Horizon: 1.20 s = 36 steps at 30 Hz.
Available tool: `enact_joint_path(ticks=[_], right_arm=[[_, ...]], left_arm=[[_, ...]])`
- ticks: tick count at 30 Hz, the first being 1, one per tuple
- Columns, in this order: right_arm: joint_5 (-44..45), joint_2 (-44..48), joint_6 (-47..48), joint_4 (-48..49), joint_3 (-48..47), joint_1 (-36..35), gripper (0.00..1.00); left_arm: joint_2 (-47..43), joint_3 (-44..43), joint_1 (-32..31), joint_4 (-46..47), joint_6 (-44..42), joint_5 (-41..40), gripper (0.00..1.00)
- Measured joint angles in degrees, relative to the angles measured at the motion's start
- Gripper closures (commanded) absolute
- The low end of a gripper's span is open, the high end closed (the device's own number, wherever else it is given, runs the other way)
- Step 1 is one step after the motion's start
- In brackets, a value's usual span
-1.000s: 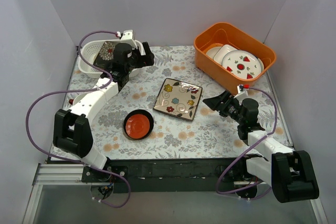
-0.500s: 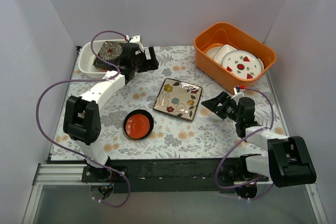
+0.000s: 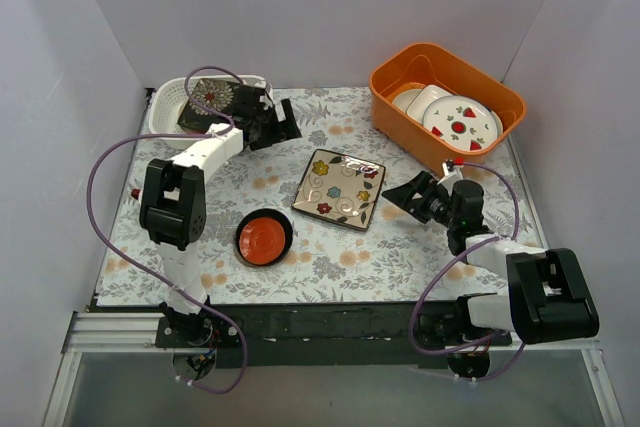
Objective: Place the plates into the plastic bin on the countertop
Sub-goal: Pick up the plate from the corner of the board.
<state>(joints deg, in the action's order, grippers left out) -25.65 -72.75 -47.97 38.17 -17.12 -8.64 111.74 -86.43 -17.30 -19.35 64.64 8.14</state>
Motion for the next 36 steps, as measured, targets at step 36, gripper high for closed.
enact_joint_path(ticks=[36], right_arm=[[-1.2,-9.9,2.1,0.7,-2.86,-1.31,0.2]], left_arm=[[12.59,-11.23,-0.66,-10.67,0.76,16.76,0.02]])
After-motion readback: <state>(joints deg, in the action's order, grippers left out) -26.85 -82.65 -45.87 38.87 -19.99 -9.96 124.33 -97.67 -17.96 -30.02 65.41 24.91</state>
